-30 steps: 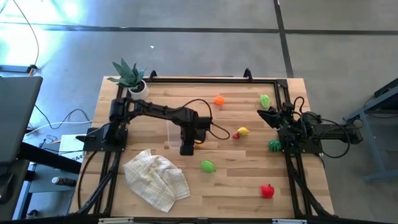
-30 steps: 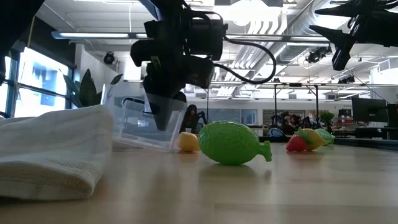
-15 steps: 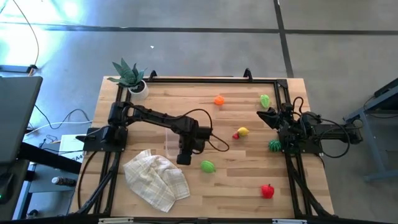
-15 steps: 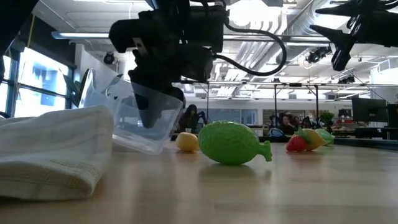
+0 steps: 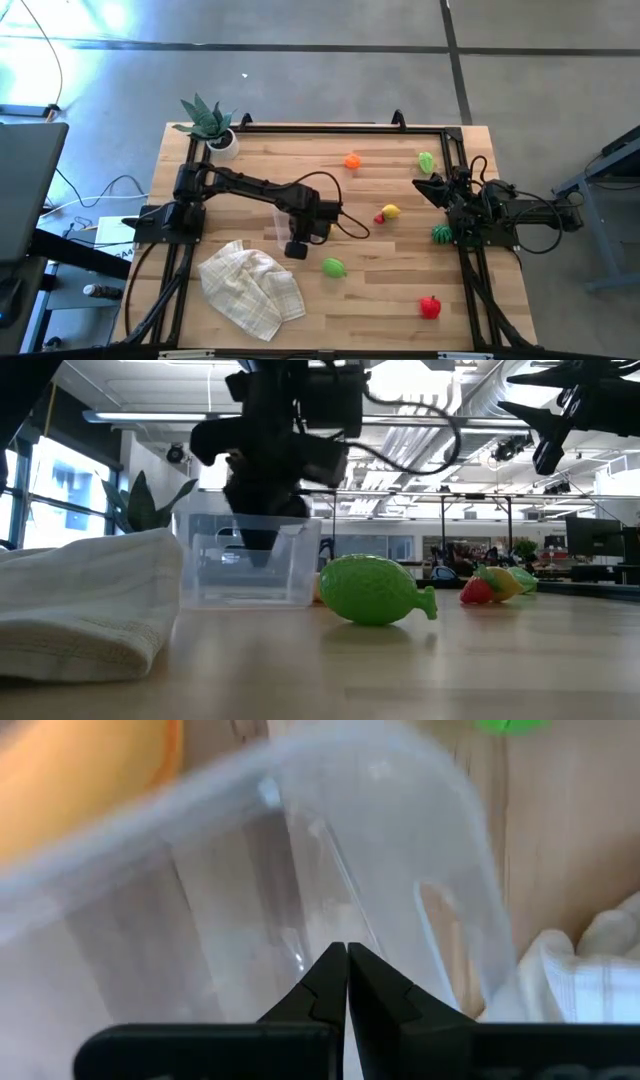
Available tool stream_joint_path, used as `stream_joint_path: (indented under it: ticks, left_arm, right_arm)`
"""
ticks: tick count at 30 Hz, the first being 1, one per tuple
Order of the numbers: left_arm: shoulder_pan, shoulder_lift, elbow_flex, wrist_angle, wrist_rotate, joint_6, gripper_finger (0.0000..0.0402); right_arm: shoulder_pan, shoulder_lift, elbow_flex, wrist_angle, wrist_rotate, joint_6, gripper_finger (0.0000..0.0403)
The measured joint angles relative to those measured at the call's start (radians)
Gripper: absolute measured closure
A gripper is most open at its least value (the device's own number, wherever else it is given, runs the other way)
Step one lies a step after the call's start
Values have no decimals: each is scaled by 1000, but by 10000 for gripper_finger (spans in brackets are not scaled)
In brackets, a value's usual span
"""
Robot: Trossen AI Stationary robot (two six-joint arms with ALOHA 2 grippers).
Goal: Pick and placing Produce into tupperware
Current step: Prepare the transparent bin on the table
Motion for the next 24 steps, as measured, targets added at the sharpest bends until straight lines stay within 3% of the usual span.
stream_joint_path:
  ticks: [5, 8, 19, 24]
  left_arm:
    - [13, 0, 52, -1, -101, 39, 399]
    - [43, -1, 63, 19, -106, 77, 399]
    - [49, -1, 63, 27, 105, 251, 399]
    - [12, -1, 63, 27, 145, 340, 399]
  right_arm:
    - [0, 0, 0, 0, 0, 0, 277]
    - [0, 0, 0, 0, 0, 0, 277]
    - [0, 0, 0, -8, -14, -1, 277]
    - [0, 0, 0, -10, -15, -8, 277]
